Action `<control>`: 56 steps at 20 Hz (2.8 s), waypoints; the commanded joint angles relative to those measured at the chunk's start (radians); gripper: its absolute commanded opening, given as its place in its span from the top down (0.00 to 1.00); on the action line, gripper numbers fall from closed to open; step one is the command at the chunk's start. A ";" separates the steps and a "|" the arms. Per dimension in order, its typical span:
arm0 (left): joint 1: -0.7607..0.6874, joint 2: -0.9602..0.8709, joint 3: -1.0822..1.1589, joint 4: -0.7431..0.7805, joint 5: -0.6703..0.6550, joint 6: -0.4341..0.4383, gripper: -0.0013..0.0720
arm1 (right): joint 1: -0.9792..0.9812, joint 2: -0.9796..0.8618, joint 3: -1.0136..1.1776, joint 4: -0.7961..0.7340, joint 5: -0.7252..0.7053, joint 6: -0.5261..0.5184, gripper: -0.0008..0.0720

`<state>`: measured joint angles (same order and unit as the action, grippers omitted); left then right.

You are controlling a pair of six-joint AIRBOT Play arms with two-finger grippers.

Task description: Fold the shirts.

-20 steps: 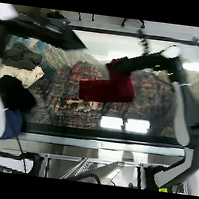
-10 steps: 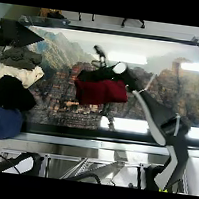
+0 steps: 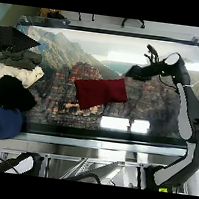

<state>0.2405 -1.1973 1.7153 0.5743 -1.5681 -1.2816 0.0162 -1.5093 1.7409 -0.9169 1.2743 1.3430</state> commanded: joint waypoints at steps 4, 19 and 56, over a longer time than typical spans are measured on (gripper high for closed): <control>0.001 0.001 -0.002 0.001 -0.006 0.001 0.97 | -0.017 -0.118 -0.042 0.003 0.043 -0.042 0.16; -0.001 0.001 -0.002 0.001 -0.003 0.001 0.97 | -0.023 -0.137 -0.041 0.440 0.050 -0.245 0.96; -0.001 0.001 -0.002 0.000 0.000 0.051 0.97 | -0.980 0.563 -0.590 -0.597 0.073 0.245 0.30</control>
<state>0.2401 -1.1965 1.7134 0.5758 -1.5711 -1.2297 -0.9646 -0.9672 1.0733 -1.4708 1.2976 1.4803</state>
